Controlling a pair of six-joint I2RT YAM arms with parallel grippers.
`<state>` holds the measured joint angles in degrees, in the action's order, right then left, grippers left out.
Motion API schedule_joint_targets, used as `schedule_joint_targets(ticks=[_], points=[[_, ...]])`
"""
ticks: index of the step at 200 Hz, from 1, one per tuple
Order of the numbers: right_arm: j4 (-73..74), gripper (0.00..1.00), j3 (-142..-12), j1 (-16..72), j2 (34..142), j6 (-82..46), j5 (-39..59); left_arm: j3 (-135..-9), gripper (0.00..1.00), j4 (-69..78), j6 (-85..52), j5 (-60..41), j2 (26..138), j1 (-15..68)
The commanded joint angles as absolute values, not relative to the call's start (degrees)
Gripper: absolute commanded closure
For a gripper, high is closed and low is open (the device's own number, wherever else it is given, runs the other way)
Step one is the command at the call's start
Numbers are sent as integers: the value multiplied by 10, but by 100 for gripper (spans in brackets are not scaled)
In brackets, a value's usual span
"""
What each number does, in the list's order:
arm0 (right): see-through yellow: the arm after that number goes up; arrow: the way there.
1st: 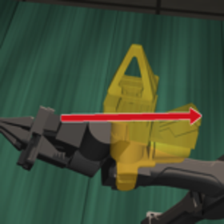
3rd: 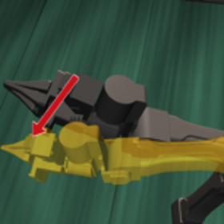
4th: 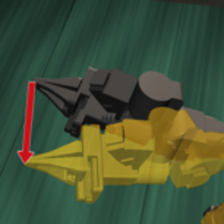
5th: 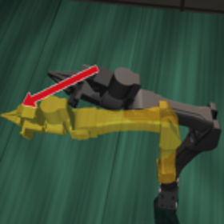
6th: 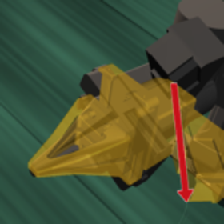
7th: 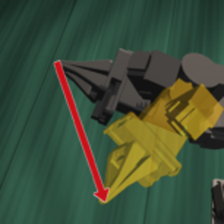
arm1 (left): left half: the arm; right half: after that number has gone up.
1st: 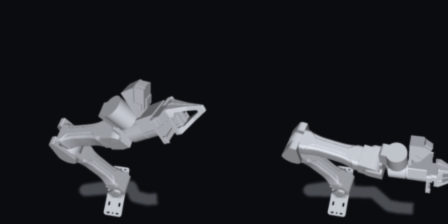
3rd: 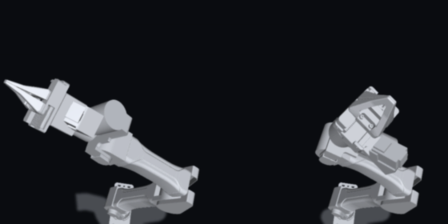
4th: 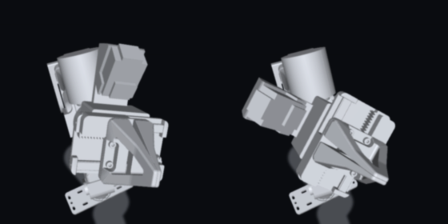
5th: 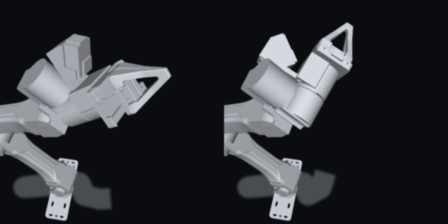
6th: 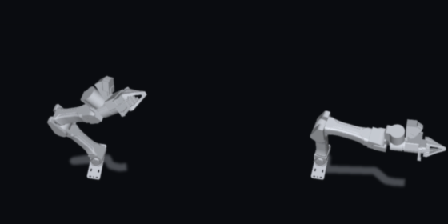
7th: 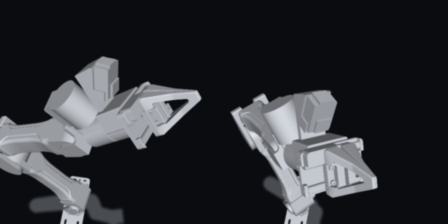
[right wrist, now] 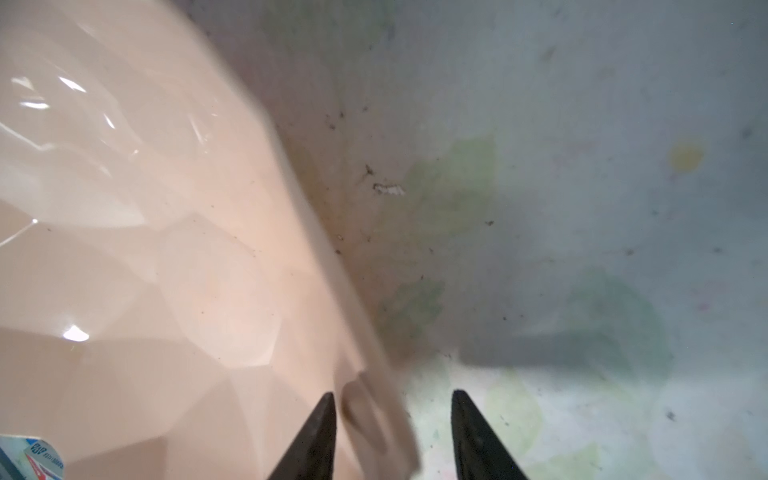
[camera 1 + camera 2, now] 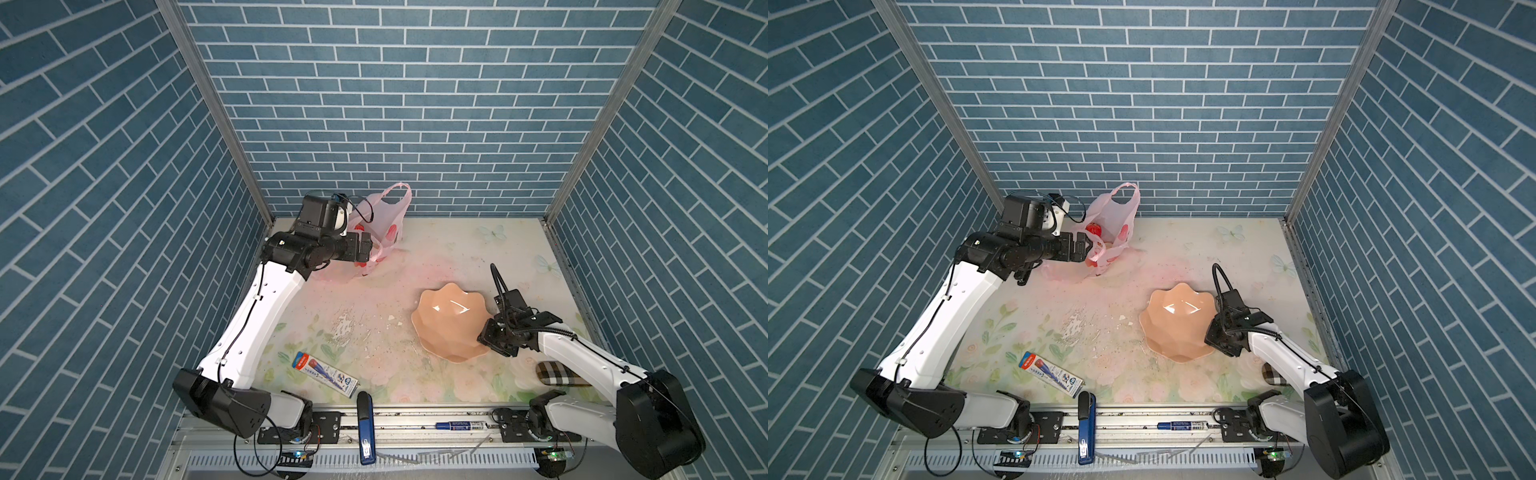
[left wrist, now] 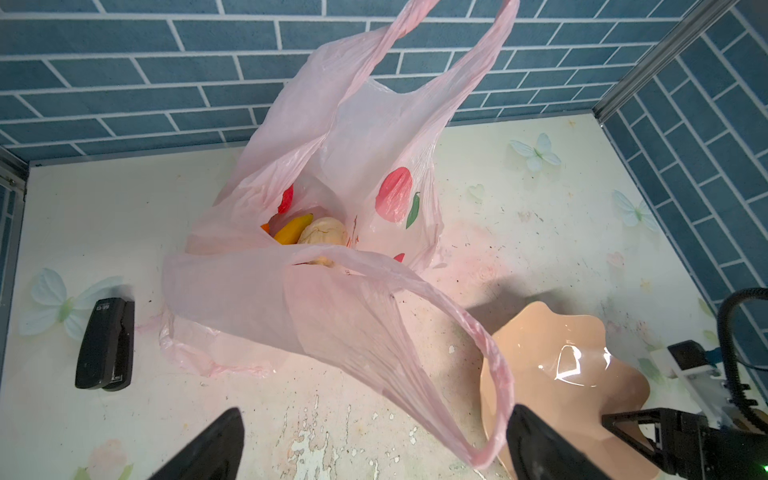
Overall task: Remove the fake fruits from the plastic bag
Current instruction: 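Grasp pink bag handle with left gripper while right gripper releases bowl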
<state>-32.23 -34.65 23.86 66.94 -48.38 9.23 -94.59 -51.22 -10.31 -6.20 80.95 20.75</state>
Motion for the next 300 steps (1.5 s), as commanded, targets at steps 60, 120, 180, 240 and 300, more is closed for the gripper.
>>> schedule_joint_targets(ticks=[60,120,180,240,300], points=[[-436,42,-457,234,617,-430,7,-1072,11,-624,-47,-36,915,270],[-419,41,-478,195,600,-399,17,-1148,29,-656,-39,47,1021,301],[-350,42,-487,188,647,-369,79,-1101,63,-555,-63,96,1021,301],[-307,48,-573,235,731,-311,77,-915,90,-472,-142,104,848,301],[-257,52,-717,353,830,-261,64,-690,92,-474,-258,63,601,303]])
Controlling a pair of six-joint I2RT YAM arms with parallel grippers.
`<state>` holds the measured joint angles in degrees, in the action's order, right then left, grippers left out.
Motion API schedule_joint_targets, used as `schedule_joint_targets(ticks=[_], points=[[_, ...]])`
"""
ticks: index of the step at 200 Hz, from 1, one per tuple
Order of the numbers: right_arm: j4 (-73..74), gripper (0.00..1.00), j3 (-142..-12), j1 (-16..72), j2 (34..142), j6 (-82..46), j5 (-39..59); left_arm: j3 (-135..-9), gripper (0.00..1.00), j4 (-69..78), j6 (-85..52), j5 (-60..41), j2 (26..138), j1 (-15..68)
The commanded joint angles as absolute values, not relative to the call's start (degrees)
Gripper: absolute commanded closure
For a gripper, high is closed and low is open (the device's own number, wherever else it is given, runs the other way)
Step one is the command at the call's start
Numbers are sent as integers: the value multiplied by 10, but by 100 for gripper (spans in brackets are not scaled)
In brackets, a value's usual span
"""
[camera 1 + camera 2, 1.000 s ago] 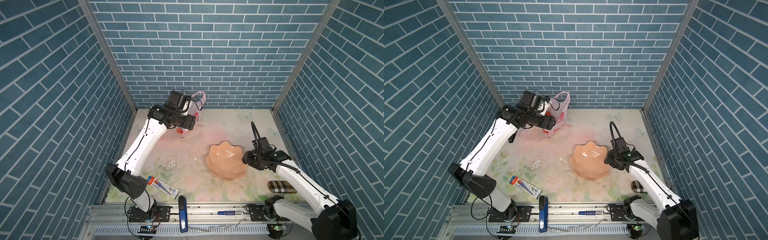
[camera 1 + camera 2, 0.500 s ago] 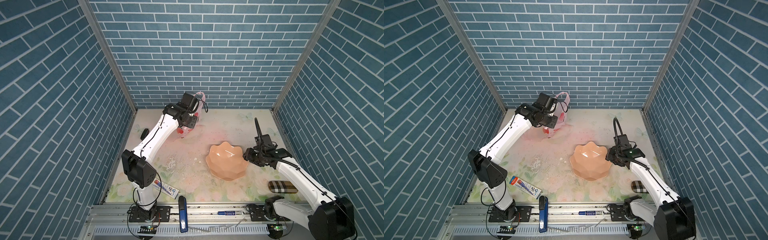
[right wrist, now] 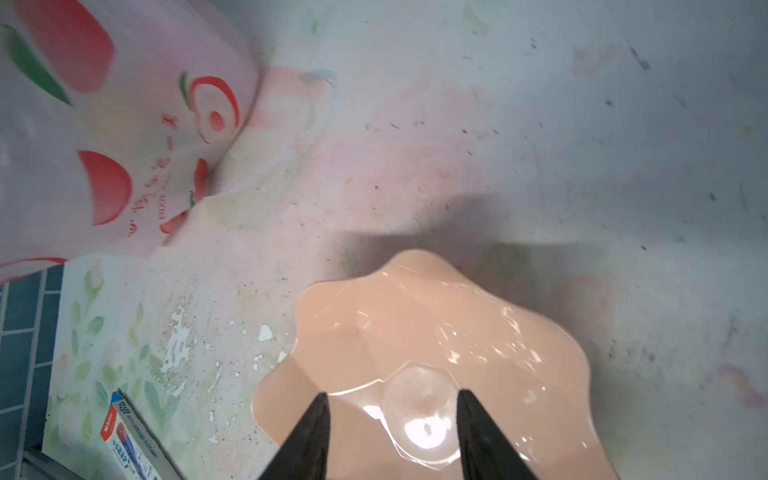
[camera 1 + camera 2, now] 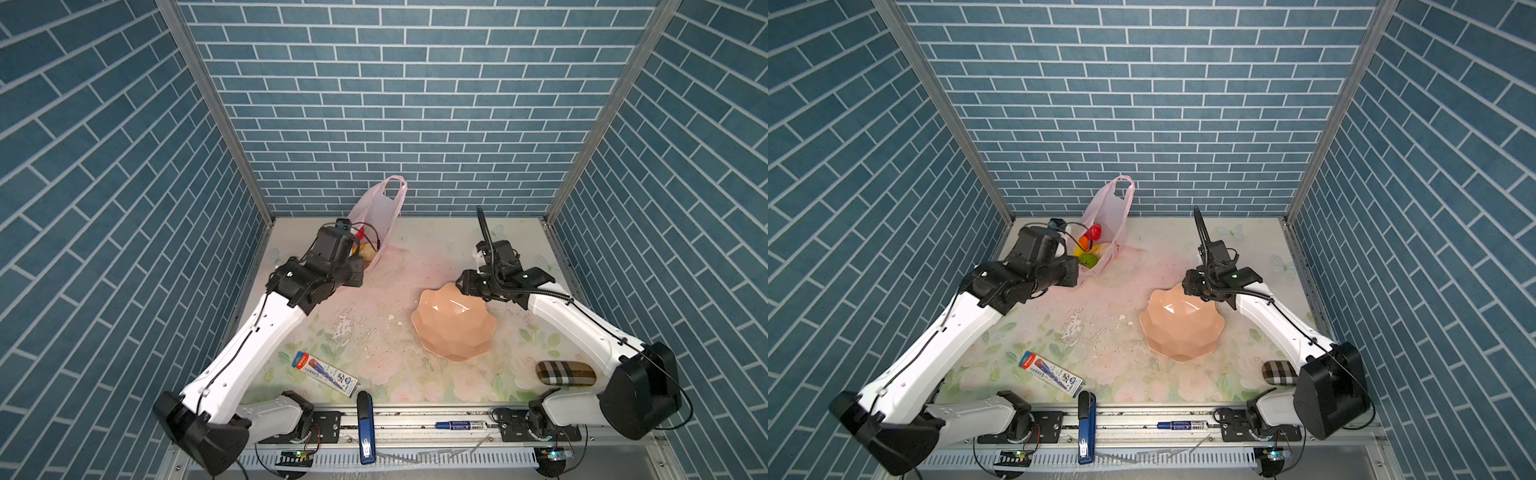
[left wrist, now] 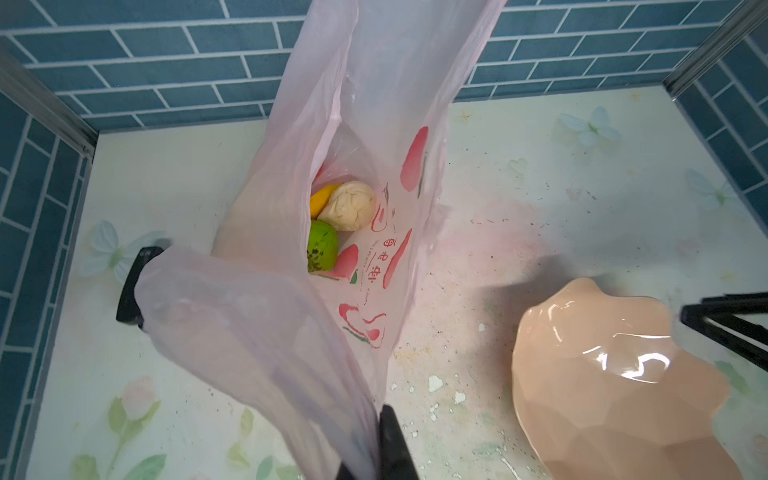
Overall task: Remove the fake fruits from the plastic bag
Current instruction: 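Grasp pink bag handle with left gripper while right gripper releases bowl, then hold the bag open with the left gripper while the right gripper reaches inside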
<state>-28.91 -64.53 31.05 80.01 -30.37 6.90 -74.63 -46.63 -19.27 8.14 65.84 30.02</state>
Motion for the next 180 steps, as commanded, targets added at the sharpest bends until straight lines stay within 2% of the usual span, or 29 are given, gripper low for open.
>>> schedule_joint_targets(ticks=[1,52,89,149,180], points=[[-256,52,-720,355,832,-260,65,-688,92,-475,-260,63,597,303],[-235,53,-845,490,892,-199,82,-617,93,-538,-328,24,451,306],[-239,55,-929,548,956,-201,108,-601,94,-594,-361,9,369,307],[-256,64,-1045,578,1120,-213,137,-566,94,-638,-383,1,291,307],[-258,66,-1027,580,1144,-212,125,-554,94,-603,-392,19,274,307]])
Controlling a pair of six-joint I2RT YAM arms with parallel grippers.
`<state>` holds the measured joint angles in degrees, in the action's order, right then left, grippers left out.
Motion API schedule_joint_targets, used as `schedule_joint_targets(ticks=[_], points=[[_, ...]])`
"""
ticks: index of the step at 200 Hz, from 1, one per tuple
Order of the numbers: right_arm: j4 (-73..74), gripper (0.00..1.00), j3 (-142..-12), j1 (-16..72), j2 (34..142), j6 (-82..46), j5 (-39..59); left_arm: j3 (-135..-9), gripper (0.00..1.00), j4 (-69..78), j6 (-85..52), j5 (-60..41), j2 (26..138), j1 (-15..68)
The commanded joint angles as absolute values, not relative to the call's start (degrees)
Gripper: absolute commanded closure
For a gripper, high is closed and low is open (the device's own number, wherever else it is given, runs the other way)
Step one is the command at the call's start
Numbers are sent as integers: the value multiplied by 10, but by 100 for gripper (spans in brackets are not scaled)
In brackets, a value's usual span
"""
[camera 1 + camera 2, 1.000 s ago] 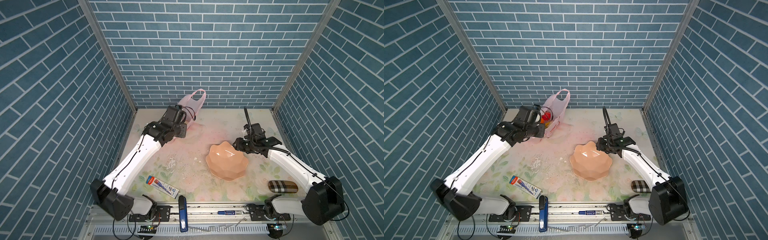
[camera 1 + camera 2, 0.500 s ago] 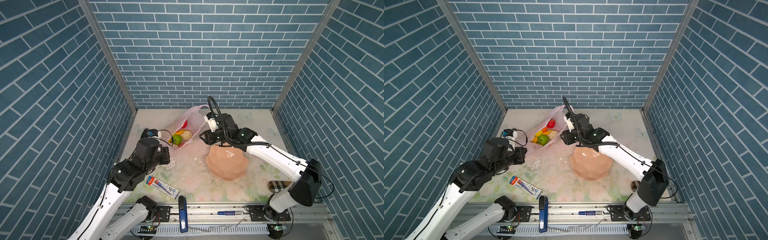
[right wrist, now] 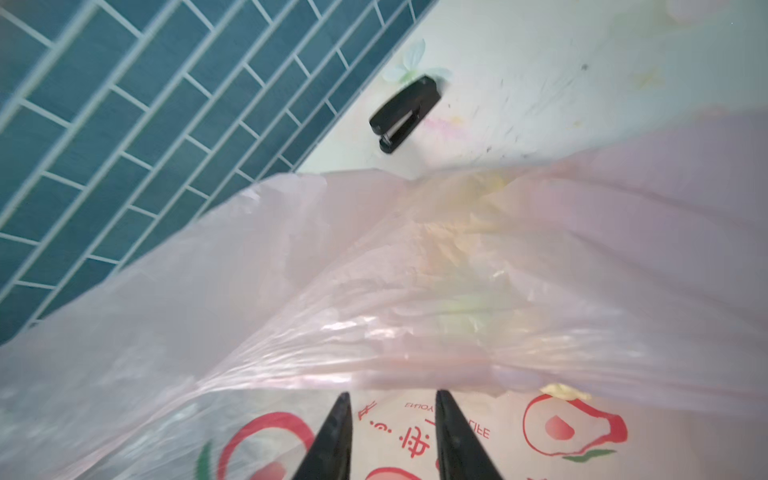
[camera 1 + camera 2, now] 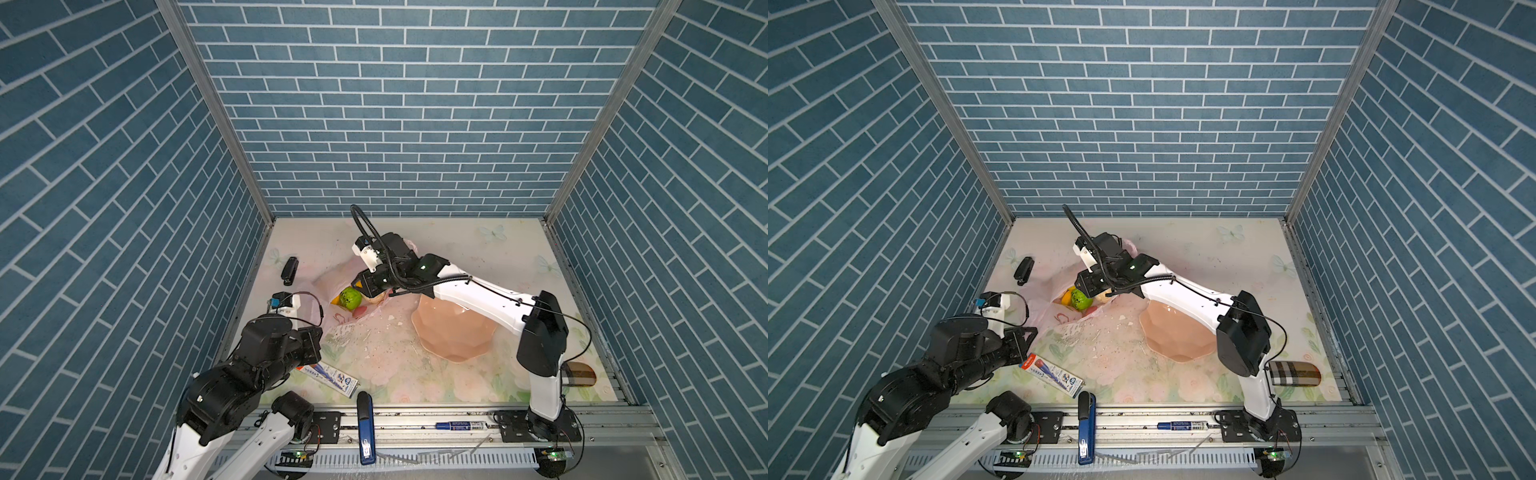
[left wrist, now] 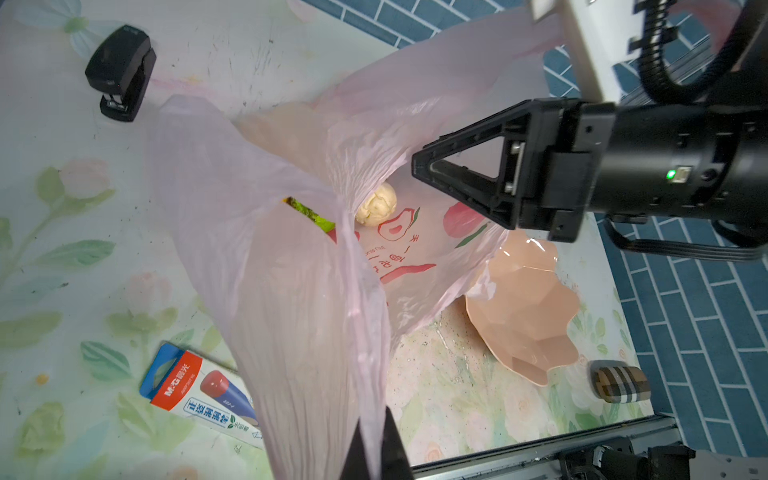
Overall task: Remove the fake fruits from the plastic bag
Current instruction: 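Hold the bag open with the left gripper while the right gripper reaches inside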
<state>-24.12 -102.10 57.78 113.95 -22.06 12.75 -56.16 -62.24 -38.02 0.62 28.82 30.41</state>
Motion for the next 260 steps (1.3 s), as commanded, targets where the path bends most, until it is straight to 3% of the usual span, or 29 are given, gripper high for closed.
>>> schedule_joint_targets(ticks=[1,59,134,177,220,260], points=[[-257,66,-1025,580,1143,-212,125,-553,94,-601,-393,19,273,307],[-229,66,-889,588,1067,-199,98,-517,94,-544,-409,16,279,307],[-253,66,-779,610,1093,-143,123,-492,94,-519,-423,7,297,307],[-271,66,-783,612,1104,-126,110,-468,94,-540,-440,18,299,308],[-269,60,-843,609,1123,-151,2,-462,94,-541,-443,11,296,307],[-256,58,-908,605,1171,-182,-33,-445,94,-534,-439,-5,279,307]])
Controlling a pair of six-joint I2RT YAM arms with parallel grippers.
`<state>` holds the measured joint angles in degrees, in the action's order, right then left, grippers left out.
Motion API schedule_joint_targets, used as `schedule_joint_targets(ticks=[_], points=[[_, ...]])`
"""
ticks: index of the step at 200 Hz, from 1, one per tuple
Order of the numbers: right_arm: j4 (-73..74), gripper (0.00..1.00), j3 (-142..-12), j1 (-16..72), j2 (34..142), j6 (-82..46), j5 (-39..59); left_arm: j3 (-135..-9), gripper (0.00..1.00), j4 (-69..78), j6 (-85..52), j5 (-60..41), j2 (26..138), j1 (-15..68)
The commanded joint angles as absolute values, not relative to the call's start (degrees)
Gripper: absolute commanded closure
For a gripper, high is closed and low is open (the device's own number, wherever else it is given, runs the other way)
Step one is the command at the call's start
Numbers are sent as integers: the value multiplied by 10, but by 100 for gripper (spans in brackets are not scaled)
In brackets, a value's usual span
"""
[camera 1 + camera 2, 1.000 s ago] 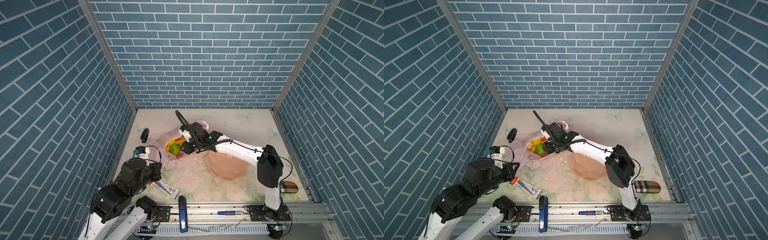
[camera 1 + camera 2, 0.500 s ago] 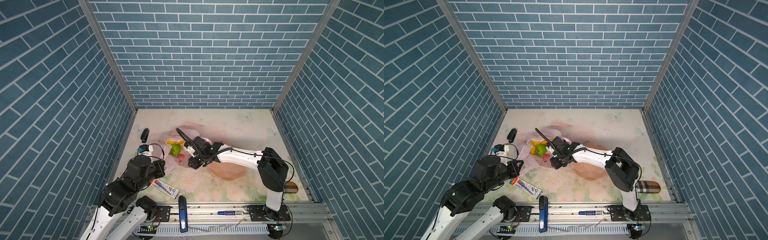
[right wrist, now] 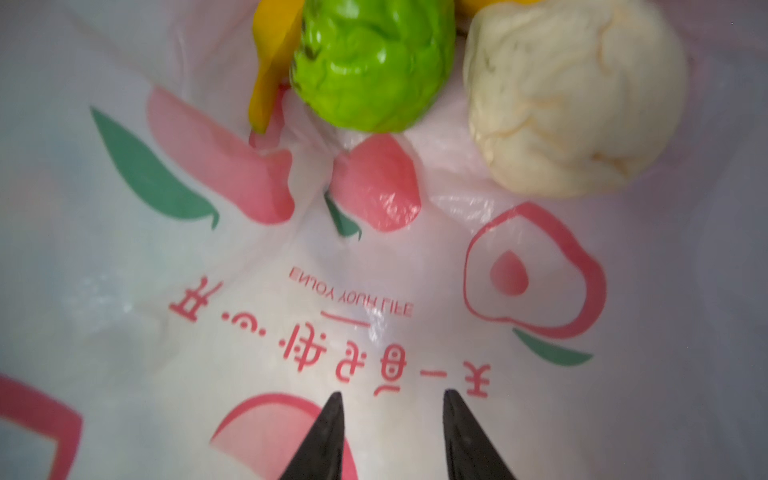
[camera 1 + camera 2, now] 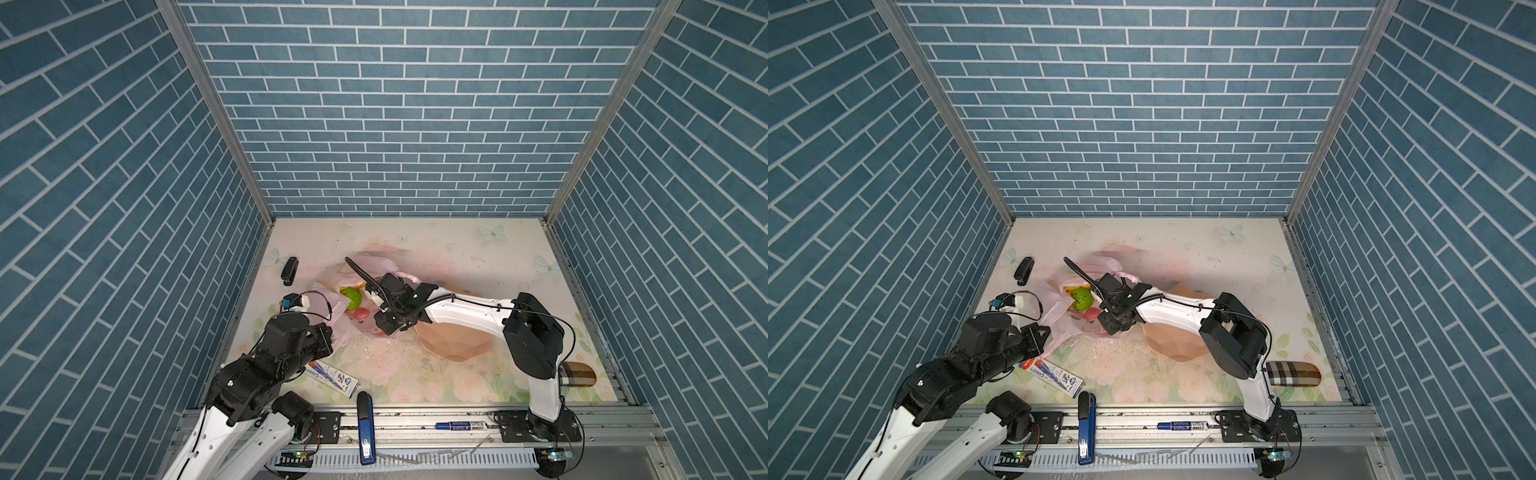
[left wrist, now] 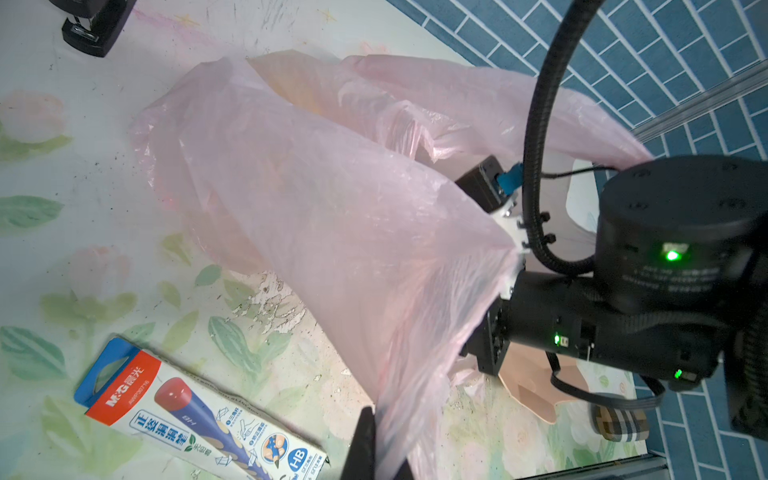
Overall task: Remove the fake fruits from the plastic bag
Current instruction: 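Hold the bag open with the left gripper while the right gripper reaches inside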
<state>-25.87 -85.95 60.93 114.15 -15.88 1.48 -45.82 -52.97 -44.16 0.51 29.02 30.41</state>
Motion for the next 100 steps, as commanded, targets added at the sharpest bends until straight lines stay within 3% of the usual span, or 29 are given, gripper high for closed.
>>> schedule_joint_targets(ticks=[1,100], points=[[-255,58,-910,605,1172,-183,-33,-444,94,-533,-439,-5,278,307],[-245,17,-1039,536,1252,-399,-26,-402,94,-523,-438,-45,240,307]])
